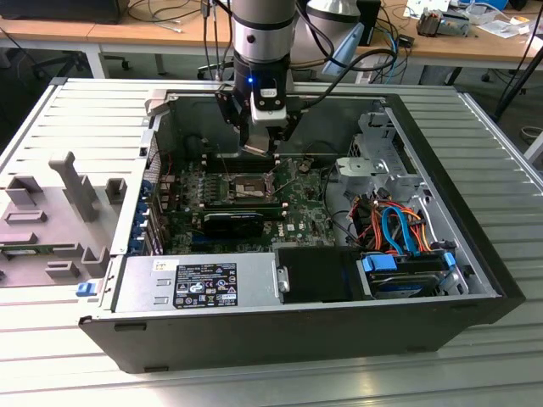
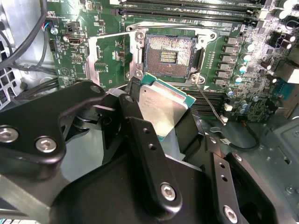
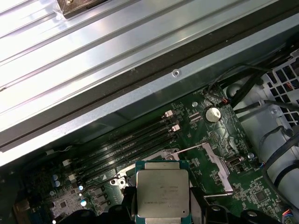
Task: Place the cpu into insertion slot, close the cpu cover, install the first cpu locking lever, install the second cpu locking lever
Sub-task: 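Place the cpu into insertion slot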
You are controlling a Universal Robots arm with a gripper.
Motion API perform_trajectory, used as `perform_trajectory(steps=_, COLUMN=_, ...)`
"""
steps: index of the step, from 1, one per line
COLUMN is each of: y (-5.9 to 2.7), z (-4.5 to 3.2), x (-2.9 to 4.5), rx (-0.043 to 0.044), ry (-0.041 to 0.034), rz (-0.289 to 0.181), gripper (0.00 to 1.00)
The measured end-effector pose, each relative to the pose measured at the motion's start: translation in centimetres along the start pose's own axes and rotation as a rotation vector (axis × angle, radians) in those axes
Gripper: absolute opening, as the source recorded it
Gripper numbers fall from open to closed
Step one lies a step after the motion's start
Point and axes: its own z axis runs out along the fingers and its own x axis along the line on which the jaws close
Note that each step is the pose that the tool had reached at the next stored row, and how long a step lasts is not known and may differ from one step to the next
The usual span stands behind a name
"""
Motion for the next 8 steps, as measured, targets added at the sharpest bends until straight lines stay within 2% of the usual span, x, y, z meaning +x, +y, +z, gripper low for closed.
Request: perform_trajectory(steps=8, y=0.00, z=0.03, x=0.00, rx=-0.0001, ry=-0.0004, rz=0.006, gripper=0.54)
